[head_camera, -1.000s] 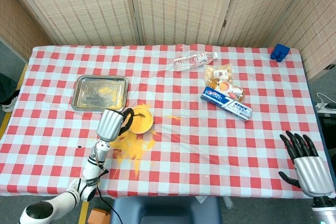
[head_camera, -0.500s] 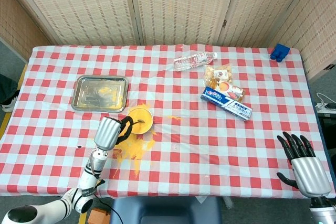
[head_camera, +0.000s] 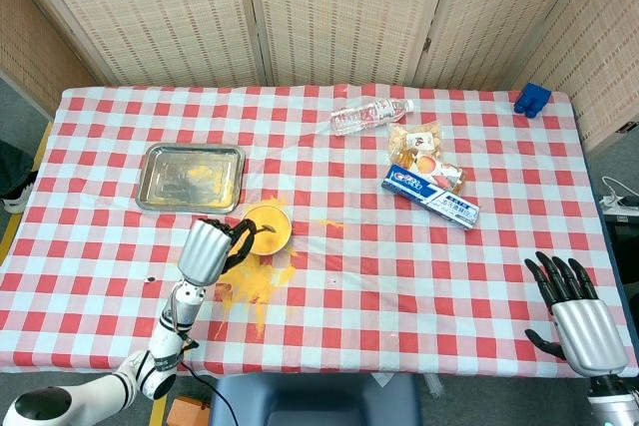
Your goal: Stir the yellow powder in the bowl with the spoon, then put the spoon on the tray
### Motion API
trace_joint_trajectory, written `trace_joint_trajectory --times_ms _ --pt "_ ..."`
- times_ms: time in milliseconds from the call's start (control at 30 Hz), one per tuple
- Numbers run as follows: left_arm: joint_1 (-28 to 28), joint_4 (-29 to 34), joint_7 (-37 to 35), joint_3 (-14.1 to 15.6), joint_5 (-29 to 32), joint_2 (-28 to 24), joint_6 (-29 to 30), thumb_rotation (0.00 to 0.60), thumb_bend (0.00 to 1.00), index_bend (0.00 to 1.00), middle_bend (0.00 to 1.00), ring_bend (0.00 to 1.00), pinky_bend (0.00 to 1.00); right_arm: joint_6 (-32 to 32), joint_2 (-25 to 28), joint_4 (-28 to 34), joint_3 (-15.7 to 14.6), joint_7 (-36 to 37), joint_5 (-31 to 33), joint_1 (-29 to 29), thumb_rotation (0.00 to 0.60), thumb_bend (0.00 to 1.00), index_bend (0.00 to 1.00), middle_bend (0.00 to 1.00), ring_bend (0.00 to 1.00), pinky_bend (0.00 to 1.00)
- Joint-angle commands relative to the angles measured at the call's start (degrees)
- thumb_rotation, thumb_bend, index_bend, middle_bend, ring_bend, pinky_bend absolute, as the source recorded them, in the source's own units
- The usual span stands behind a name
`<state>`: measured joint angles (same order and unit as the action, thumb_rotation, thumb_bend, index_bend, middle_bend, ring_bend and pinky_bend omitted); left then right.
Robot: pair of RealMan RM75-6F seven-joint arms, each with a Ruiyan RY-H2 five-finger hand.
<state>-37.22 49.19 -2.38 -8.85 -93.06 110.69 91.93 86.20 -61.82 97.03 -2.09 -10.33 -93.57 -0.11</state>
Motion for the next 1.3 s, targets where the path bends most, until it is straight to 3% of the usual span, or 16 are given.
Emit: trace_joint_trajectory --times_ms 33,167,267,400,533,833,1100,1200,1300 --pt "-1.4 -3.5 -1.1 -1.2 -0.2 1.5 0.3 0.6 0.64 0.85 1.0 1.0 1.0 0.2 0.0 0.0 0.1 0.1 0.1 -0.1 0.6 0.05 0.0 0.0 0.0 0.0" --pt "-2.6 -7.4 -2.8 -2.9 0.9 2.2 0.5 0.6 0.64 0.85 1.0 1.0 1.0 0.3 0.1 -0.1 0.2 0.2 0.3 -0.1 0.6 0.05 0.0 0.0 0.0 0.0" --pt "-4.0 -10.2 -5.2 -5.9 3.2 2.2 -0.3 0.6 0.64 0.85 1.0 1.0 1.0 0.2 0.1 -0.1 0.4 0.4 0.6 -0.1 0.6 0.05 0.0 0.0 0.0 0.0" --pt "-6.8 -14.0 -9.4 -10.7 7.8 0.8 -4.1 0.6 0.64 0.85 1.0 1.0 1.0 0.4 0.0 -0.4 0.8 0.3 1.4 -0.1 0.6 0.05 0.0 0.0 0.0 0.0" --pt "-9.5 -19.2 -13.1 -13.6 11.9 0.6 -10.3 0.6 0.64 0.85 1.0 1.0 1.0 -0.1 -0.6 -0.6 1.4 -0.6 2.7 0.1 0.6 0.05 0.0 0.0 0.0 0.0" --pt "-16.1 -36.1 -18.1 -15.0 16.8 5.4 -23.9 0.6 0.64 0.85 1.0 1.0 1.0 -1.6 -1.2 -0.5 2.2 -1.8 5.1 0.7 0.6 0.05 0.0 0.0 0.0 0.0" --pt "-16.6 -41.4 -18.9 -13.1 17.5 6.9 -29.2 0.6 0.63 0.84 1.0 1.0 1.0 -2.3 -1.7 -0.9 2.4 -3.1 6.3 0.9 0.6 0.05 0.0 0.0 0.0 0.0" --pt "-16.6 -41.9 -18.8 -12.6 17.9 6.9 -31.1 0.6 0.61 0.71 1.0 1.0 1.0 -2.4 -1.9 -0.9 2.4 -3.5 6.5 1.0 0.6 0.05 0.0 0.0 0.0 0.0" --pt "-16.8 -41.8 -18.8 -11.9 17.9 6.5 -33.6 0.6 0.58 0.42 1.0 1.0 1.0 -2.3 -1.9 -0.8 2.5 -3.7 6.6 1.0 0.6 0.05 0.0 0.0 0.0 0.0"
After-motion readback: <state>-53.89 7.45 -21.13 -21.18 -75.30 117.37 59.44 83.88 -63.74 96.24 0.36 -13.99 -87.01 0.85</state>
